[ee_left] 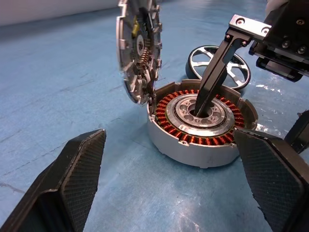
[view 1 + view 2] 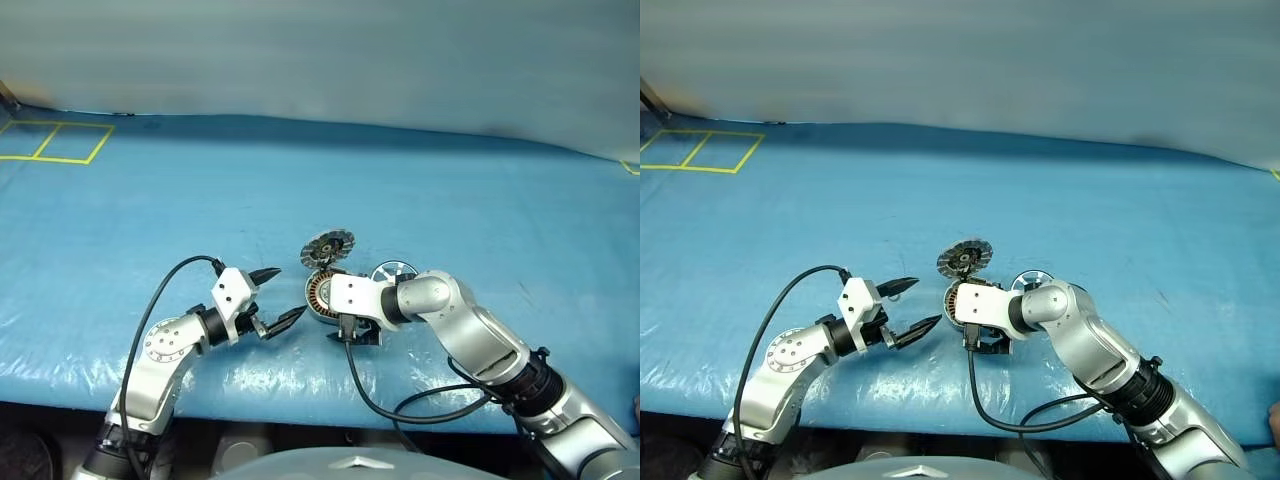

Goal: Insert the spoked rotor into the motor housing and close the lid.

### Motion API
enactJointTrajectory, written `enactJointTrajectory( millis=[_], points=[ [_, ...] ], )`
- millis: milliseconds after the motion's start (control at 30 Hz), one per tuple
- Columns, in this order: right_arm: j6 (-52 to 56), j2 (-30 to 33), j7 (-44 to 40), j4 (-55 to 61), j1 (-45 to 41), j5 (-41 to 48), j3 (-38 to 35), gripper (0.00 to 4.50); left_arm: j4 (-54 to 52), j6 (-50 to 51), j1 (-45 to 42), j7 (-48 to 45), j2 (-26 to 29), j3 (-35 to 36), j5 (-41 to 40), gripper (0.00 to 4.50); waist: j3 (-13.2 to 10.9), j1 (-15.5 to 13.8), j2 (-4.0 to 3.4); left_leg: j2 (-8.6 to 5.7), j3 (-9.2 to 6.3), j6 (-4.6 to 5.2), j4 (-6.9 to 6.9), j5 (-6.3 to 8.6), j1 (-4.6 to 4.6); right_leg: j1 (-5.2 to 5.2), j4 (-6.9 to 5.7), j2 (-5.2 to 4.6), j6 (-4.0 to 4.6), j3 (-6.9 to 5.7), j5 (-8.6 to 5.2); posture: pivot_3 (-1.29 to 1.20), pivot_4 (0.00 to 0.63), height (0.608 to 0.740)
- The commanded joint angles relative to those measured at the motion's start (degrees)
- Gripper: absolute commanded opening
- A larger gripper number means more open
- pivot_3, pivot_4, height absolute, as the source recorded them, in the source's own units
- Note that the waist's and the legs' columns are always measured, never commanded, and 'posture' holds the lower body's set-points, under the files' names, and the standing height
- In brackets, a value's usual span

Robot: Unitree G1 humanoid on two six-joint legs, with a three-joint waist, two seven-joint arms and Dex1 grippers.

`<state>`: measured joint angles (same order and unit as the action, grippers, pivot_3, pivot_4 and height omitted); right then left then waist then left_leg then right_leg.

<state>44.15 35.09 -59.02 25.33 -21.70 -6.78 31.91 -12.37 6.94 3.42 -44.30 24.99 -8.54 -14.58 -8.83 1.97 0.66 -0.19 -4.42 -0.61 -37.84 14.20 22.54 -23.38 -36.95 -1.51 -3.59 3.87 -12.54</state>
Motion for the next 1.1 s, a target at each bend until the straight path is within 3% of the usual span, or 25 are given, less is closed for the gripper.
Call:
enactJointTrajectory(
  millis=[33, 333, 700, 833, 1100],
  points=[
    [0.82, 1.38, -1.54, 4.09, 0.83, 4.27, -3.22, 3.97, -0.94, -0.47, -0.52, -0.58, 0.33, -0.10, -0.11, 4.50, -0.01, -0.13, 0.01, -0.01, -0.01, 0.00, 0.02, 0.00, 0.05, -0.04, 0.02, -0.01, 0.00, 0.00, 0.00, 0.00, 0.150, 0.740],
    [-3.31, 3.44, 2.58, 8.12, 6.14, 11.48, -15.20, 3.97, -1.30, -0.28, -0.08, -1.82, 0.60, 0.37, -1.08, 4.50, -0.08, -0.31, -0.02, 0.00, -0.02, 0.02, 0.17, 0.03, 0.11, -0.14, 0.04, -0.01, 0.00, -0.03, 0.00, 0.00, 0.150, 0.740],
    [-2.40, -4.98, 11.58, 9.23, 22.24, 25.64, -35.08, 3.97, -2.04, -0.68, 0.57, -2.81, -0.64, 1.18, -4.06, 4.50, -0.11, -0.57, -0.04, 0.02, 0.03, 0.03, 0.16, 0.03, 0.11, -0.11, 0.06, 0.01, 0.02, 0.02, -0.02, 0.00, 0.150, 0.740],
    [-4.51, -7.03, 14.84, 9.00, 26.77, 26.60, -36.13, 3.97, -1.44, -1.29, 0.38, -1.72, -0.51, 1.31, -3.29, 4.50, -0.12, -0.38, -0.07, 0.05, 0.10, 0.03, 0.13, 0.03, 0.05, -0.10, 0.03, 0.02, 0.02, 0.06, -0.02, 0.00, 0.150, 0.740],
    [-7.98, -7.25, 18.89, 9.65, 28.62, 24.47, -31.23, 3.97, -0.06, 2.46, -0.65, 5.44, -0.64, 6.16, -2.70, 4.50, -0.12, -0.29, -0.08, 0.10, 0.12, 0.03, 0.11, 0.02, 0.03, -0.11, 0.01, 0.08, 0.02, 0.08, -0.02, 0.00, 0.150, 0.740]
  ],
)
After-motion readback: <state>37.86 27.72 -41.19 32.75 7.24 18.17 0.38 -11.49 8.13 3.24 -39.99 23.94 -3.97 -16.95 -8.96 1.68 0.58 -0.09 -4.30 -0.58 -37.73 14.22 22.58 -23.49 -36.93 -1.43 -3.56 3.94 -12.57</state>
